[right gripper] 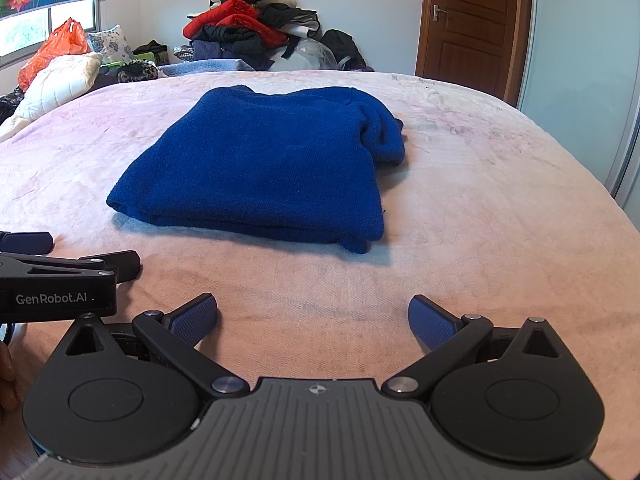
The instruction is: Fold small clothes
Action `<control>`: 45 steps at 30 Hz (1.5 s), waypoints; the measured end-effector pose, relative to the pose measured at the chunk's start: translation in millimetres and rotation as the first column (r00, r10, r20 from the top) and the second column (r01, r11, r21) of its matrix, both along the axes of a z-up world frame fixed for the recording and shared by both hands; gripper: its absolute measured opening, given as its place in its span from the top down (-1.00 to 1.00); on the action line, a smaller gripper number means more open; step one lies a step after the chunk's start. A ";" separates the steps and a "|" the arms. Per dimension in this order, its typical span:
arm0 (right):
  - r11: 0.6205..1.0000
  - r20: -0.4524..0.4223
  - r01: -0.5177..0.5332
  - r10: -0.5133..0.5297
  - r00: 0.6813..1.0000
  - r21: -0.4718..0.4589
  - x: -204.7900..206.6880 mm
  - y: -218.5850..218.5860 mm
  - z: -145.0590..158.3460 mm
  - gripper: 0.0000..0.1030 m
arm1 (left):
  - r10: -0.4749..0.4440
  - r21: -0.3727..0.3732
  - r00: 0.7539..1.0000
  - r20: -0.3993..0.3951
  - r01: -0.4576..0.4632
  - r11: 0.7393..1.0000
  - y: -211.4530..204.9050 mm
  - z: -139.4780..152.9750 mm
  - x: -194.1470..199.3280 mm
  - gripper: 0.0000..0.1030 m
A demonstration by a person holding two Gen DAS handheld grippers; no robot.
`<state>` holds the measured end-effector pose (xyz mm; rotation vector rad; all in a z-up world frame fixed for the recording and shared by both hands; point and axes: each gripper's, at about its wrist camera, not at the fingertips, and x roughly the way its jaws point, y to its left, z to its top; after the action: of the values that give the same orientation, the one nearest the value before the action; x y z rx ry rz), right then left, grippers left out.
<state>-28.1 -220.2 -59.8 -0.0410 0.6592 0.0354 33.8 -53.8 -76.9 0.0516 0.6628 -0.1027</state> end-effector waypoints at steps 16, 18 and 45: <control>0.982 -0.028 0.074 -0.070 0.997 0.176 -6.7 -15.4 19.1 -0.99 | -0.037 -0.030 0.996 -0.084 0.035 0.999 5.9 13.0 4.3 -1.00; 0.983 -0.020 0.062 -0.059 0.998 0.171 -8.3 -13.5 24.2 -0.99 | -0.041 -0.044 0.996 -0.085 0.037 0.998 7.3 17.0 2.3 -1.00; 0.998 0.002 0.031 -0.031 1.000 0.057 -14.6 -2.9 33.7 -0.99 | -0.031 0.035 0.997 -0.073 0.034 0.999 -0.4 24.8 -5.0 -1.00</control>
<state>-42.7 -223.0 -26.2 0.0241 0.6553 0.0240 28.8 -54.3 -52.1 0.0941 0.7367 -0.1245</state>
